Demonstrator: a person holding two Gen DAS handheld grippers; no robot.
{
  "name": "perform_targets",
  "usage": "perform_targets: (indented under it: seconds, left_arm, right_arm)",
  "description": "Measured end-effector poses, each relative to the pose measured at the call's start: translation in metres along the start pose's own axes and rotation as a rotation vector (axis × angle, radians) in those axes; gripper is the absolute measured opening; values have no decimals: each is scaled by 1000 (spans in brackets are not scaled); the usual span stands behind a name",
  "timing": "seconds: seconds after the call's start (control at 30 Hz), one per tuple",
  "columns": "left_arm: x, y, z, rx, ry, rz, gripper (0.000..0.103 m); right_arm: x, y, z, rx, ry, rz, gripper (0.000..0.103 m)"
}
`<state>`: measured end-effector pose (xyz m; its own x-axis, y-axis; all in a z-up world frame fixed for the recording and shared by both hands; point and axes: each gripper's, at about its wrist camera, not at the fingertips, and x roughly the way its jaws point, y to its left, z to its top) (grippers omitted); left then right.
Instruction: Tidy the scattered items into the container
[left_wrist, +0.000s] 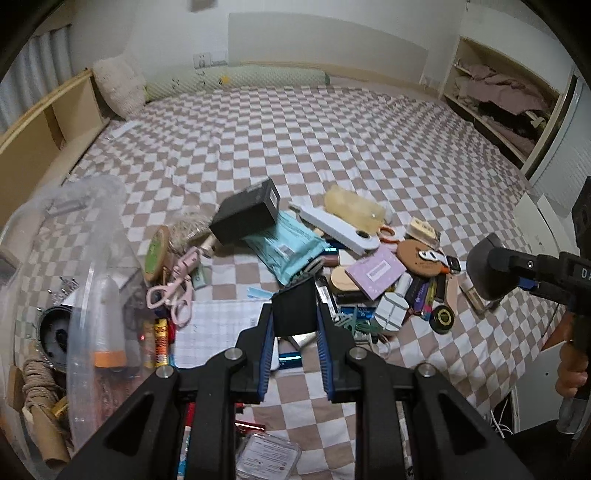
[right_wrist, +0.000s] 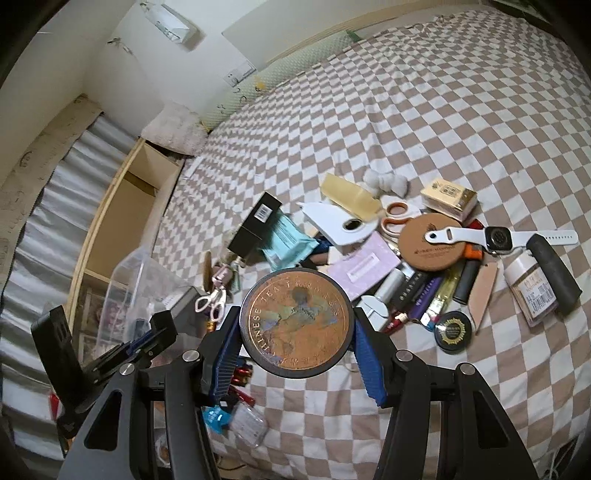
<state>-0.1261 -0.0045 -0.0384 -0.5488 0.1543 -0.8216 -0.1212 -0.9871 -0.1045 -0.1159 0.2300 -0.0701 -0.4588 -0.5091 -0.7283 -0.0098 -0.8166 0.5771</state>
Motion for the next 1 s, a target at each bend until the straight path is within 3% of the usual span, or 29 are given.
perform_targets:
  seconds: [0.5,1.0]
  left_arm:
    - [-66,26,-3,-31,-181,2,22]
    - [-114,97,-25,-147,-265,138,22]
  right_arm:
    - [11,41,-4,-69,28,65,58]
    - [29,77,-4,-107,46,97,58]
